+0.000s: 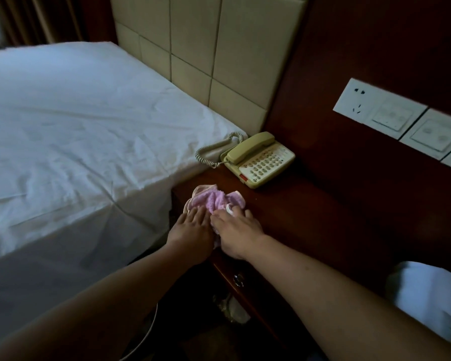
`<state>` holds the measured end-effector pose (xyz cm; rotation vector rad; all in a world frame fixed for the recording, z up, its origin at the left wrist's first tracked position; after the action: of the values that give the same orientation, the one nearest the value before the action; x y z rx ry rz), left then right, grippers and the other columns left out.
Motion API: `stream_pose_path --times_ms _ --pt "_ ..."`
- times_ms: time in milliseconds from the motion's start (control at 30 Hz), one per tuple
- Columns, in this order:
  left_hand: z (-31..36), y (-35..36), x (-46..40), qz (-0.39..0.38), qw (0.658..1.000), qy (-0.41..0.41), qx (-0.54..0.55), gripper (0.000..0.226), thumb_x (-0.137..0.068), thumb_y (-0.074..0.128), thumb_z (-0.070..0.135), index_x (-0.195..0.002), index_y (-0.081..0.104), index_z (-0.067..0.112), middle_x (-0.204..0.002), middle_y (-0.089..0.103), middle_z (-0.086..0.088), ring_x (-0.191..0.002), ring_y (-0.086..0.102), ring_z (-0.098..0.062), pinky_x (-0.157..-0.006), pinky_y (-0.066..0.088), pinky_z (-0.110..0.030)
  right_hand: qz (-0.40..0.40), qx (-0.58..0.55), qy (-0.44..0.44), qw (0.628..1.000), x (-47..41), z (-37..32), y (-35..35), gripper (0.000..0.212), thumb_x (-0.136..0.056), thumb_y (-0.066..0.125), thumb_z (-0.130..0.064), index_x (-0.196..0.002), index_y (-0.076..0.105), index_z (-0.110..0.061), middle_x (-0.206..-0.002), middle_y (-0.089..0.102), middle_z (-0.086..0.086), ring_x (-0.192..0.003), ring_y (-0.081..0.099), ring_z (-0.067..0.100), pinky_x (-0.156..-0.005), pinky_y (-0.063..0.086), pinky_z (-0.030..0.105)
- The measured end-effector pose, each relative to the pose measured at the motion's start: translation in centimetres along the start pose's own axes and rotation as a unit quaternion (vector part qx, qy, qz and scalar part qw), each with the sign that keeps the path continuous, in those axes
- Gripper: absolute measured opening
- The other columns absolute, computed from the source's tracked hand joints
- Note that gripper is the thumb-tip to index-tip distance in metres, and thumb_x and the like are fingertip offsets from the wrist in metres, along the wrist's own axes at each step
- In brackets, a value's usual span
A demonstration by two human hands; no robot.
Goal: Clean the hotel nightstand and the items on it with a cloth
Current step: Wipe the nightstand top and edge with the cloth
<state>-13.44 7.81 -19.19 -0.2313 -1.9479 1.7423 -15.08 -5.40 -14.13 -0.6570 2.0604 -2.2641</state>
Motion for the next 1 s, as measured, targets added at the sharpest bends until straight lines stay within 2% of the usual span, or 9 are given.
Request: stream_pose_path --times_ms 67,167,333,433,600,767,867,933,1000 --pt "-0.7 -0.4 -1.6 -0.007 1.0 -0.001 0.009 0.083 -0.095 0.009 0.056 -0.161 0.006 0.006 -0.169 0.002 -0.016 -0.156 0.0 -0.032 -0.126 0.01 -0.049 0.007 -0.017 0.009 1.0 -1.3 0.5 0.1 0.049 -0.099 0.054 -0.037 -0.144 0.04 -0.023 -0.156 0.03 -0.004 -0.143 0.024 0.035 -0.113 0.026 0.05" --pt "-1.8 -1.5 -5.0 -0.001 0.999 -0.03 0.032 0.074 -0.103 0.026 0.046 -0.161 0.004 0.006 -0.169 0.002 -0.017 -0.156 0.001 -0.034 -0.125 0.011 -0.049 0.022 -0.025 0.023 0.999 -4.6 1.6 -0.4 0.053 -0.1 0.052 -0.033 -0.149 0.035 -0.023 -0.159 0.026 -0.003 -0.146 0.02 0.035 -0.116 0.022 0.049" --pt "-2.9 -2.4 -9.7 -0.004 0.997 -0.068 0.045 0.067 -0.105 0.023 0.036 -0.161 0.002 0.006 -0.169 0.0 -0.019 -0.156 -0.001 -0.035 -0.125 0.005 -0.052 0.043 -0.046 0.011 0.998 -9.6 4.4 -1.0 0.052 -0.102 0.041 -0.026 -0.153 0.032 -0.028 -0.164 0.02 -0.007 -0.152 0.012 0.031 -0.121 0.015 0.046" --pt "-2.3 -2.5 -10.1 0.0 0.991 -0.102 0.085 0.067 -0.106 0.023 0.038 -0.16 0.001 0.005 -0.168 -0.002 -0.019 -0.156 -0.003 -0.034 -0.126 0.001 -0.052 0.047 -0.078 -0.015 0.996 -10.7 6.1 -0.4 0.054 -0.102 0.044 -0.031 -0.155 0.032 -0.031 -0.165 0.019 -0.011 -0.154 0.007 0.026 -0.121 0.015 0.048" --pt "0.9 -2.2 -9.5 -0.009 0.987 -0.116 0.112 0.071 -0.105 0.021 0.045 -0.161 0.0 0.006 -0.169 -0.006 -0.015 -0.156 -0.006 -0.032 -0.126 0.001 -0.052 0.057 -0.096 -0.042 0.993 -8.9 8.8 0.7 0.061 -0.094 0.054 -0.032 -0.154 0.041 -0.028 -0.163 0.031 -0.007 -0.15 0.023 0.027 -0.122 0.022 0.045" --pt "5.5 -2.6 -7.7 -0.008 0.992 -0.085 0.097 0.067 -0.105 0.018 0.04 -0.161 -0.001 0.008 -0.169 -0.007 -0.014 -0.156 -0.009 -0.031 -0.125 -0.002 -0.053 0.031 -0.134 0.031 0.99 -3.3 9.9 0.9 0.059 -0.097 0.049 -0.026 -0.155 0.037 -0.034 -0.165 0.026 -0.013 -0.151 0.017 0.02 -0.123 0.019 0.042" --pt "7.2 -2.6 -5.9 -0.016 0.994 -0.061 0.093 0.069 -0.105 0.019 0.044 -0.161 0.0 0.009 -0.168 -0.008 -0.016 -0.156 -0.008 -0.032 -0.125 -0.002 -0.052 0.013 -0.132 0.05 0.99 -0.6 9.5 0.6 0.056 -0.097 0.052 -0.031 -0.152 0.041 -0.036 -0.164 0.029 -0.011 -0.15 0.022 0.021 -0.122 0.022 0.042" --pt "7.7 -2.1 -4.6 -0.019 0.994 -0.05 0.092 0.071 -0.105 0.021 0.046 -0.161 0.001 0.009 -0.168 -0.006 -0.018 -0.156 -0.006 -0.034 -0.126 0.001 -0.051 0.021 -0.119 0.035 0.992 0.4 9.1 0.3 0.05 -0.097 0.056 -0.037 -0.146 0.049 -0.037 -0.161 0.035 -0.009 -0.148 0.029 0.021 -0.121 0.026 0.038" --pt "7.7 -1.3 -3.6 -0.015 0.995 -0.047 0.085 0.072 -0.104 0.023 0.05 -0.161 0.004 0.01 -0.168 -0.003 -0.02 -0.156 -0.004 -0.036 -0.125 0.005 -0.051 0.028 -0.108 0.004 0.994 0.6 8.4 0.1 0.046 -0.097 0.058 -0.034 -0.143 0.054 -0.035 -0.16 0.037 -0.01 -0.148 0.029 0.018 -0.121 0.024 0.033"
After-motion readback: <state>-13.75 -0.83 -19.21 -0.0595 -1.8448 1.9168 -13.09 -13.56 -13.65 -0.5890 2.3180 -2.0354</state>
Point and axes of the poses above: each hand's wrist, its own x-axis away from the middle knuckle, its own y-axis out of the palm, z = x × y, the point moved 1 cm from there along -x, towards the middle knuckle
